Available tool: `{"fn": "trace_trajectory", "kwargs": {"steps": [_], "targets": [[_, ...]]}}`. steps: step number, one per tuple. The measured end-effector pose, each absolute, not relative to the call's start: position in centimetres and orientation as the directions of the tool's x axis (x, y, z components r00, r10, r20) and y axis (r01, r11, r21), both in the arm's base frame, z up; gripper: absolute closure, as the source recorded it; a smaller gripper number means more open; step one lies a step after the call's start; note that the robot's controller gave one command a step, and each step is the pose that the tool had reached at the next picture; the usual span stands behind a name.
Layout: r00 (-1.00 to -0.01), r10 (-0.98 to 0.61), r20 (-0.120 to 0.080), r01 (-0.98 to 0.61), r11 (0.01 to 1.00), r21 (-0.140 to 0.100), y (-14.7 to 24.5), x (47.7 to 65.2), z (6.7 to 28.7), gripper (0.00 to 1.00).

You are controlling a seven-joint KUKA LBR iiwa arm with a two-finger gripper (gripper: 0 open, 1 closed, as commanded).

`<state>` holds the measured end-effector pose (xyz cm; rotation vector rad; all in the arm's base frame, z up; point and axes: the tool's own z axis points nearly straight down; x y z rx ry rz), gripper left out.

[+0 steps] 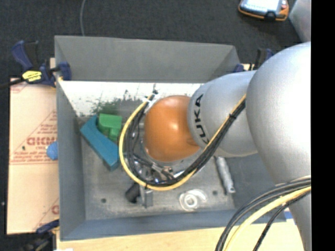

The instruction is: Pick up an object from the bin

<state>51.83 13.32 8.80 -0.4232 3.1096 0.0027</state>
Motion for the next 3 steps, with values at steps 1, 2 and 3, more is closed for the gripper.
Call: {"fn": "trace_trajectory", "kwargs": {"steps": [1, 2, 3], "targets": [[-0.979, -0.205, -0.014, -0.205, 0.979, 0.004, 13.1, 48.8, 14.3, 0.00], [-0.999, -0.053, -0.001, -0.053, 0.999, -0.001, 7.5, 51.5, 10.0, 0.00], [-0.925, -0.380, -0.020, -0.380, 0.925, 0.002, 9.3, 48.7, 7.1, 0.00]]}}
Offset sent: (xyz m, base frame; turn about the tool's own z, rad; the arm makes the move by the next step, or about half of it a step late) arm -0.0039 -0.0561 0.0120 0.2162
